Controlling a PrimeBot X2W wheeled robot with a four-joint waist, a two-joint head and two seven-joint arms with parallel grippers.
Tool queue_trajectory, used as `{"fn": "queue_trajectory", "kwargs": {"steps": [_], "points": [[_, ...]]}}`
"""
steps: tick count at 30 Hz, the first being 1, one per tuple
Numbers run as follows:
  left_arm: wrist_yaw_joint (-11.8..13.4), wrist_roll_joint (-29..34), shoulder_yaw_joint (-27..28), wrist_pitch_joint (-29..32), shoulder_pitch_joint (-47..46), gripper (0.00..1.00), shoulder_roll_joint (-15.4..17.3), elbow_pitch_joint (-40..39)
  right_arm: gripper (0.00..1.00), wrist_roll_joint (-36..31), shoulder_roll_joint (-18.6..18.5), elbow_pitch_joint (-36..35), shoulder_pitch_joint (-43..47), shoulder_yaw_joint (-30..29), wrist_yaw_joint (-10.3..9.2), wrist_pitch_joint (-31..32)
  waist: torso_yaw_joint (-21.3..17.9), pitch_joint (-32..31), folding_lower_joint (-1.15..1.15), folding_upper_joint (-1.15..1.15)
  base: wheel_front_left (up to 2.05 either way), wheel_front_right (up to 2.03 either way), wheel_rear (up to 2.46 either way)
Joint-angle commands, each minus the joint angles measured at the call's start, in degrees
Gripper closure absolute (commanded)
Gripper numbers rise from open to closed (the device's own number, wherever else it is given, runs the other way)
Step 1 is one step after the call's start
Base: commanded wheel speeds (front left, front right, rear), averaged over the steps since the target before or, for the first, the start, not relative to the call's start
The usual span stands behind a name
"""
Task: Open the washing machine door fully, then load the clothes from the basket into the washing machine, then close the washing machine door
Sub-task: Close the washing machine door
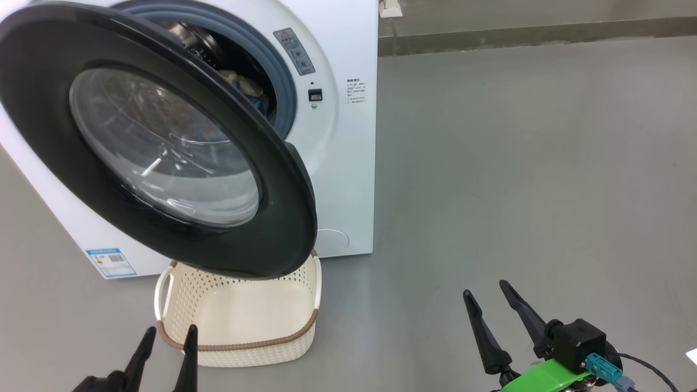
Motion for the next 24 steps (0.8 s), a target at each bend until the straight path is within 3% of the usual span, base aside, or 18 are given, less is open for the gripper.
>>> {"fn": "queue_trajectory", "kwargs": {"steps": [1, 24], "points": [[-0.2, -0.2, 1.8, -0.4, -1.8, 0.0, 1.0, -0.9, 0.0, 0.3, 0.1, -1.5, -1.0, 1.4, 0.09, -0.7, 0.0, -0.1, 0.0, 0.0, 0.0, 0.0, 0.0], [-0.2, 0.2, 1.3, -0.4, -1.8, 0.0, 0.6, 0.2, 0.0, 0.4, 0.1, -1.5, -1.0, 1.7, 0.09, -0.7, 0.4, -0.1, 0.0, 0.0, 0.0, 0.0, 0.0]]}}
